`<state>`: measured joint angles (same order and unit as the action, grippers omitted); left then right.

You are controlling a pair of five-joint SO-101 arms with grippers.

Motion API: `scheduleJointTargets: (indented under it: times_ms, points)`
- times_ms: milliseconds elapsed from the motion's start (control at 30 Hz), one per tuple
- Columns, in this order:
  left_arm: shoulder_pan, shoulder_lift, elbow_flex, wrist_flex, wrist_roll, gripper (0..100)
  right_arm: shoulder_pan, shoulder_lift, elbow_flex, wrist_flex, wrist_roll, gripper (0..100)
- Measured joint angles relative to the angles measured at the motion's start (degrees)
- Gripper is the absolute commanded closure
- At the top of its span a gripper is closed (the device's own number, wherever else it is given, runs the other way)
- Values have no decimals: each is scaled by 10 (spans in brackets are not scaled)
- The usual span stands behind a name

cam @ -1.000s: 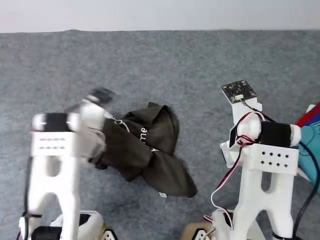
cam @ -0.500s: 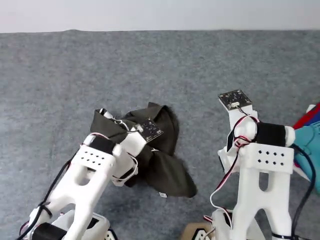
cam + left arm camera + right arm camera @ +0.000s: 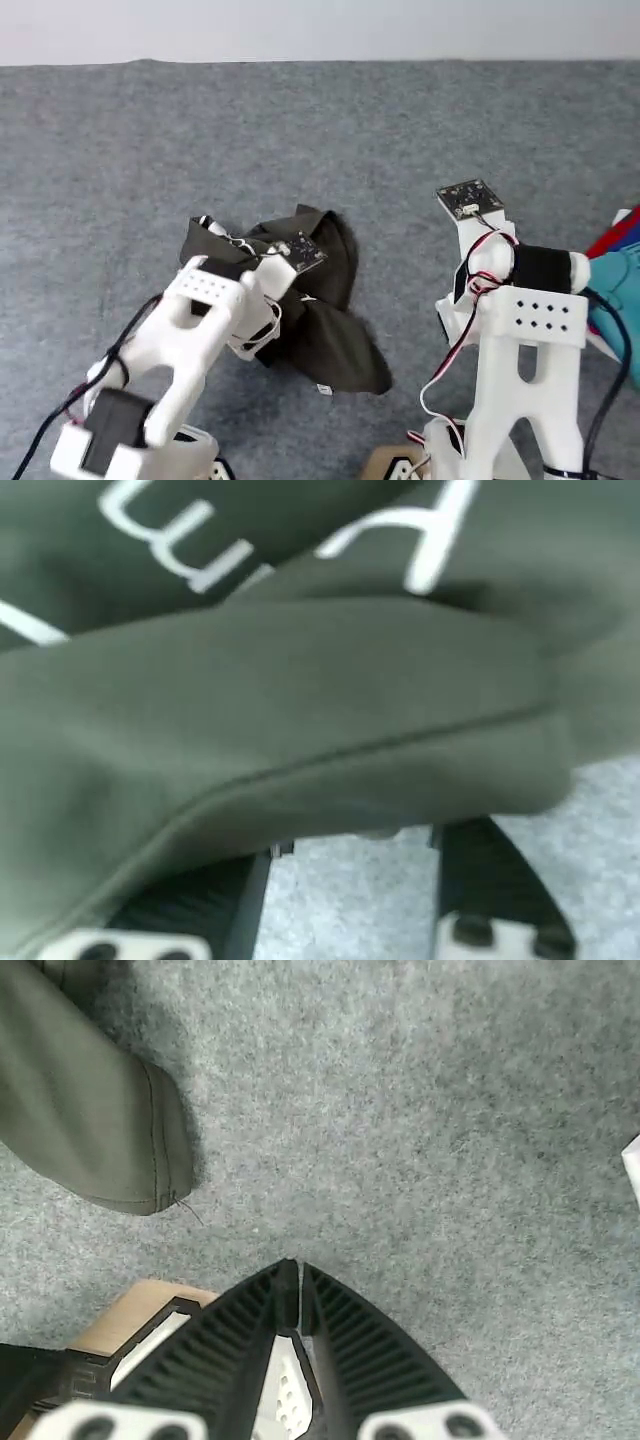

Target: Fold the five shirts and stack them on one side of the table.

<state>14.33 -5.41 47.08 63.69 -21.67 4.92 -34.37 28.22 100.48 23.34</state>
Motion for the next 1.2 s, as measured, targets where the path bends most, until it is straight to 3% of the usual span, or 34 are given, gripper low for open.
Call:
scheduleJointTargets:
  times_ms: [133,367,533,867,1200]
  points:
    - [2,33,-31,18,0,993,0,0,0,0,0,988]
    - [-3,27,-97,71,0,994,0,0,0,0,0,988]
    - [-19,-52,-161,137,-3,994,0,0,0,0,0,988]
    - [-239,-173,-328,230,-4,994,-16,0,0,-3,0,988]
    - [-442,-178,-352,231,-14,994,-168,0,0,-35,0,988]
